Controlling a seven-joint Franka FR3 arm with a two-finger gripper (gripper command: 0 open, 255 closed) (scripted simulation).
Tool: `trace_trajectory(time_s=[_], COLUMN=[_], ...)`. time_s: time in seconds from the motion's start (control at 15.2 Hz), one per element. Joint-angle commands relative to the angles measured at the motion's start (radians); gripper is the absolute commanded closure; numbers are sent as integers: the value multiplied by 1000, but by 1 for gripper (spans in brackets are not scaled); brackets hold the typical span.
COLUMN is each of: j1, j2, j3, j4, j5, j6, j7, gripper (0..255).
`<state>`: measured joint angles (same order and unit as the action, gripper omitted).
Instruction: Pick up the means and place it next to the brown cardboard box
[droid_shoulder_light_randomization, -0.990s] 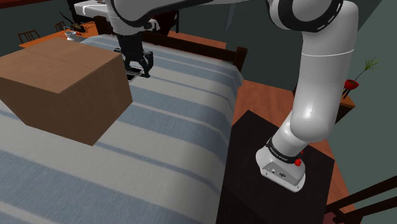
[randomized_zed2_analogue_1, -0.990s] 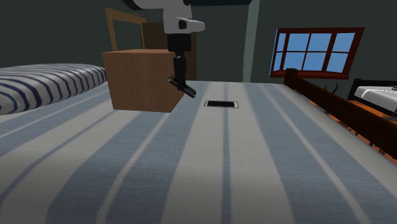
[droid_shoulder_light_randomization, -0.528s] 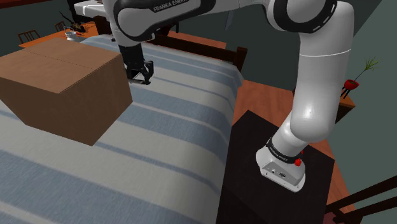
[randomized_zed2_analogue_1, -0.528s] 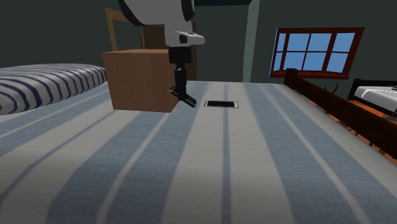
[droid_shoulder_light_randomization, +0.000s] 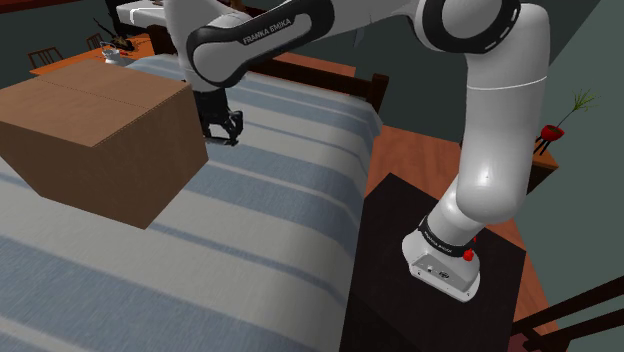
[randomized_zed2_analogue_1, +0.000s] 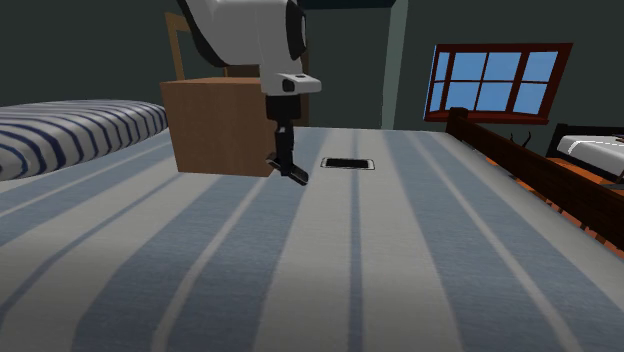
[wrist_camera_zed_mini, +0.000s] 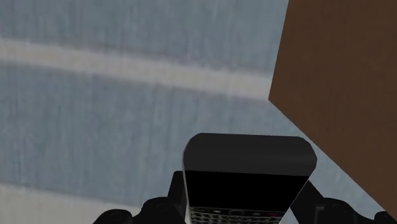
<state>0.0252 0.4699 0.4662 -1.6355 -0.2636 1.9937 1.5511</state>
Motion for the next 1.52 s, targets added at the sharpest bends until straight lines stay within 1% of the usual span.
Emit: trace_trajectory(time_s=[0.0,0.13,0.59,0.66,0.99,1.25,1.45], j1=[2,3,3,3,3,4,4], j2=[14,23,23,22,23,-15,-15], j3=[-4,-6,-6,-6,-6,8,8], j4=[-10,-18,-18,-21,-18,56,56], j5=[-8,-13,-13,-13,-13,12,12], j6=[23,39,39,40,39,-69,-69], j7=[4,8,8,8,8,-9,-9], gripper=[255,255,255,0,0,0,0])
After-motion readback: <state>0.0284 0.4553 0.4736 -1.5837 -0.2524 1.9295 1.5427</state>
